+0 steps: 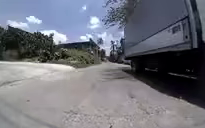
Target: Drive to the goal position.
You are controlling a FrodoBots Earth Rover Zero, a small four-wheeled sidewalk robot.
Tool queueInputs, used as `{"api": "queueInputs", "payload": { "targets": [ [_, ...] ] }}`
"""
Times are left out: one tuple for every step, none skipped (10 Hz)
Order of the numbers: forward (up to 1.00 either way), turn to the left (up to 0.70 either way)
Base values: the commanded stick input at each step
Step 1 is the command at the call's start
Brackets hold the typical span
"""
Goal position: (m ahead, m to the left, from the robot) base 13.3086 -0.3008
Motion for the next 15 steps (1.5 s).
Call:
{"api": "queueInputs", "payload": {
  "targets": [
    [1.00,0.08],
    [1.00,0.08],
    [1.00,0.08],
    [1.00,0.08],
    [1.00,0.08],
    [1.00,0.08],
    [1.00,0.08],
    [1.00,0.08],
    [1.00,-0.23],
    [1.00,-0.18],
    [1.00,0.00],
    [1.00,0.08],
    [1.00,0.08],
    [1.00,0.08],
    [1.00,0.08]
  ]
}}
